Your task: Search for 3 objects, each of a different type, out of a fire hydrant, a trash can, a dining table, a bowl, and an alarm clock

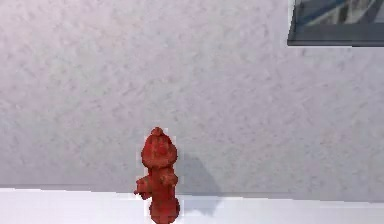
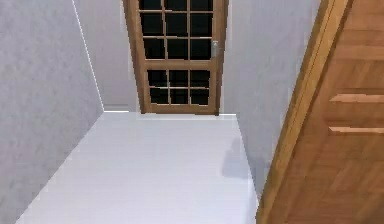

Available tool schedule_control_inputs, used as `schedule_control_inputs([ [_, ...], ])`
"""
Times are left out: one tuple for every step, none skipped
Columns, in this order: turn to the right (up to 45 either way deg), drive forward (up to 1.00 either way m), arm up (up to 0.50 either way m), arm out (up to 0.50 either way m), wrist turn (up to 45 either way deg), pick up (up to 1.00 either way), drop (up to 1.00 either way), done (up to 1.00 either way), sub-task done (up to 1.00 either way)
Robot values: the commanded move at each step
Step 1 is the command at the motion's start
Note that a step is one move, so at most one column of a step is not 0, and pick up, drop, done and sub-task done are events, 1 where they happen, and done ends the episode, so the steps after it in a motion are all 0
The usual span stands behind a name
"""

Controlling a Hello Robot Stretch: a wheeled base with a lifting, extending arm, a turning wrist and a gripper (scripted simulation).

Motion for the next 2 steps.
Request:
schedule_control_inputs([
  [27.0,0.00,0.00,0.00,0.0,0.00,0.00,0.00,0.00],
  [0.0,0.15,0.00,0.00,0.0,0.00,0.00,0.00,0.00],
])
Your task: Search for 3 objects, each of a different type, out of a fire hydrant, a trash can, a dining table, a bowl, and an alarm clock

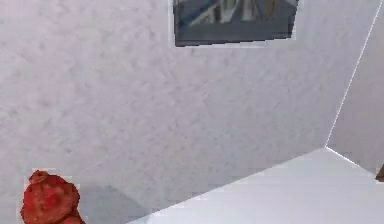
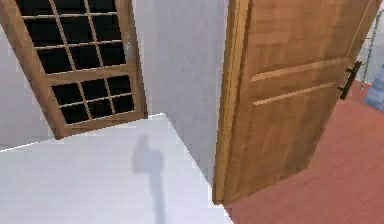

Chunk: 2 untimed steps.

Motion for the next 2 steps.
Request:
schedule_control_inputs([
  [-45.0,0.00,0.00,0.00,0.0,0.00,0.00,0.00,0.00],
  [0.0,0.00,0.00,0.00,0.0,0.00,0.00,1.00,0.00],
])
